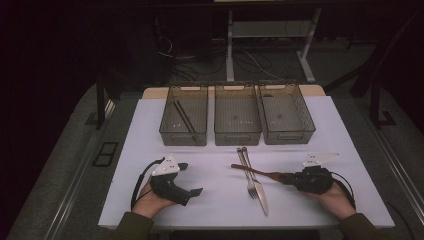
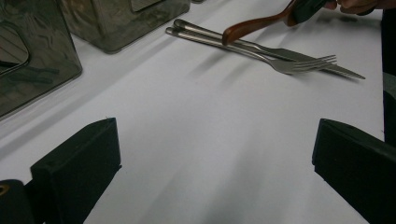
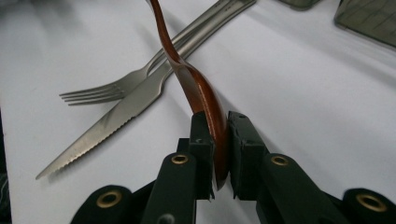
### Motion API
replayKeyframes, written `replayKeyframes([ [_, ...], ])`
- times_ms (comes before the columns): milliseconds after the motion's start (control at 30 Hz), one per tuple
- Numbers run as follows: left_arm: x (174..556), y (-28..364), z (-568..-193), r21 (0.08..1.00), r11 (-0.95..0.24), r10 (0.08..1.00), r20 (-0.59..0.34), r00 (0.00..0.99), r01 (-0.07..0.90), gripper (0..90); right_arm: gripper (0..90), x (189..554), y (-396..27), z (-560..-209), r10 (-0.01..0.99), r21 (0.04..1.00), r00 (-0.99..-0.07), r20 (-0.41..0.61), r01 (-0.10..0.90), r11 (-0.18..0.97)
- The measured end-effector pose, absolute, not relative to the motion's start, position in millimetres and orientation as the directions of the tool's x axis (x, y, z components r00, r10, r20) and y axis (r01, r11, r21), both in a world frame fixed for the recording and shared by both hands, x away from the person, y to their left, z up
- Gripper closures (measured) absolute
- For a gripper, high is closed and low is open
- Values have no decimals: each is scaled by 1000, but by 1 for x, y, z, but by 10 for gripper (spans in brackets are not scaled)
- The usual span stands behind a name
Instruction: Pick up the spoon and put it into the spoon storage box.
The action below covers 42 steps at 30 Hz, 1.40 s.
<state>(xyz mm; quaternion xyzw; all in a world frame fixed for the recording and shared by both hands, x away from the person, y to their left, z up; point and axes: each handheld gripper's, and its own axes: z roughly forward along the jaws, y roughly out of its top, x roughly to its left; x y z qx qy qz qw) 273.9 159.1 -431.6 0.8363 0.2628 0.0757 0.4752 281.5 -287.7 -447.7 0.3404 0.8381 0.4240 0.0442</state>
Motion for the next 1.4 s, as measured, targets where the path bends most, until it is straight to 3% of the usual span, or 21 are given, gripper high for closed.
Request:
replayKeyframes([
  [1400, 279, 166, -435, 860, -365, 504, -139, 852, 356, 0, 798, 311, -293, -400, 713, 802, -671, 203, 532, 272],
])
